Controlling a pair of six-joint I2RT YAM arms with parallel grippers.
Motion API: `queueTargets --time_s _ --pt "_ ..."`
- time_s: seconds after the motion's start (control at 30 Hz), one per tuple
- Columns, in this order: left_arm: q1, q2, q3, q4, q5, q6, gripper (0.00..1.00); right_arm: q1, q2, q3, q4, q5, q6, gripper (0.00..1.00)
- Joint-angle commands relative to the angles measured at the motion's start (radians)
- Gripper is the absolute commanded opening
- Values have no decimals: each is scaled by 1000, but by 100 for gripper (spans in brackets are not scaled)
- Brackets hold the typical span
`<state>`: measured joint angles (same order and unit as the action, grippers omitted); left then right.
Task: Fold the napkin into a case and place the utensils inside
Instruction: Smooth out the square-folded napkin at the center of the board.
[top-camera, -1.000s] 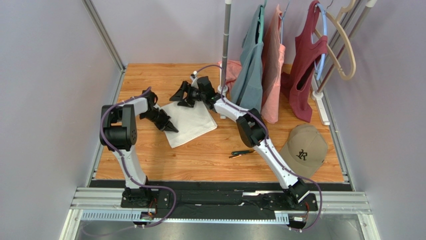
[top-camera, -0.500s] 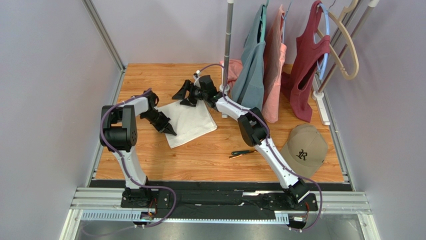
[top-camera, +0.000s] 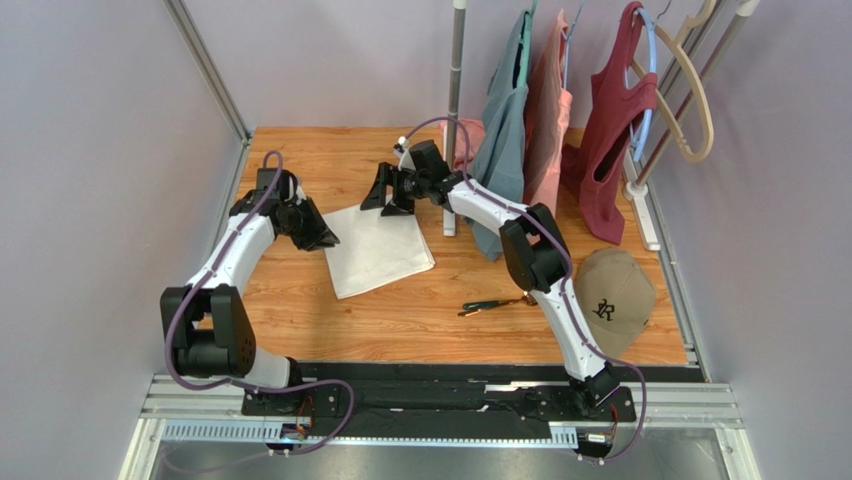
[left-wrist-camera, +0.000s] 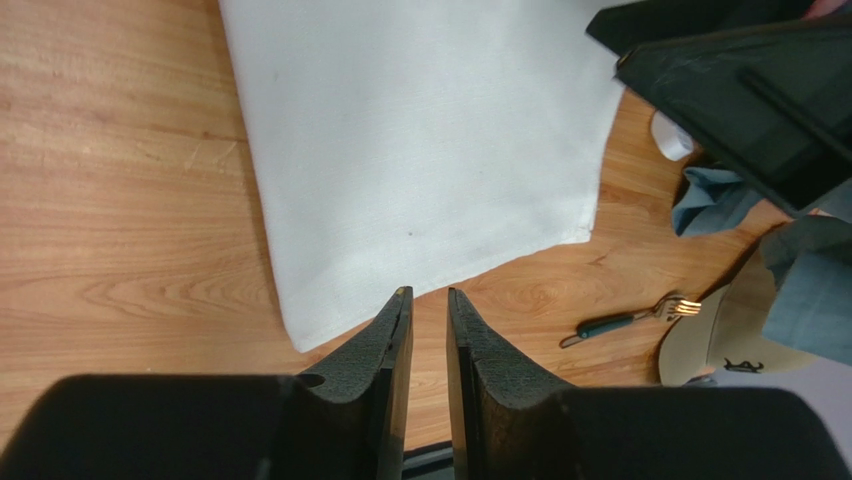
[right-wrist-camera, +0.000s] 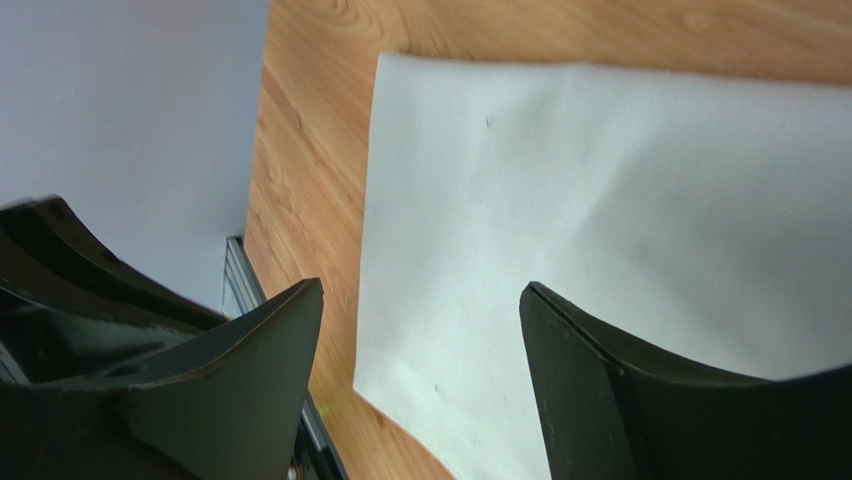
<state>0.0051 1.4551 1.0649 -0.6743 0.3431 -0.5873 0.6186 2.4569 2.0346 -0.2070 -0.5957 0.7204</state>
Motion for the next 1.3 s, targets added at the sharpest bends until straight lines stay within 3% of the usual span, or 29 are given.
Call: queueTargets --time_s 0.0,0.07,0.37,0.53,0.73,0.87,1.1,1.27 --pt "1 -50 35 74 48 63 28 -5 -118 -126 -39 10 -133 74" --pt "1 -50 52 87 97 54 29 -2 -116 -166 -35 -1 -134 69" --pt "1 -36 75 206 214 -39 34 70 -168 -309 -23 34 -127 68" --pt "1 -7 15 301 235 -106 33 130 -254 -518 44 69 -53 68" --pt "1 14 -80 380 244 -152 31 167 -366 -741 311 0 109 68" --pt "-1 51 -122 417 252 -172 28 119 -360 -612 235 4 36 70" --pt "-1 211 15 317 212 -102 20 24 -171 -195 38 -218 -91 64" --pt "1 323 75 326 220 -132 14 18 -81 -97 52 -299 -99 44"
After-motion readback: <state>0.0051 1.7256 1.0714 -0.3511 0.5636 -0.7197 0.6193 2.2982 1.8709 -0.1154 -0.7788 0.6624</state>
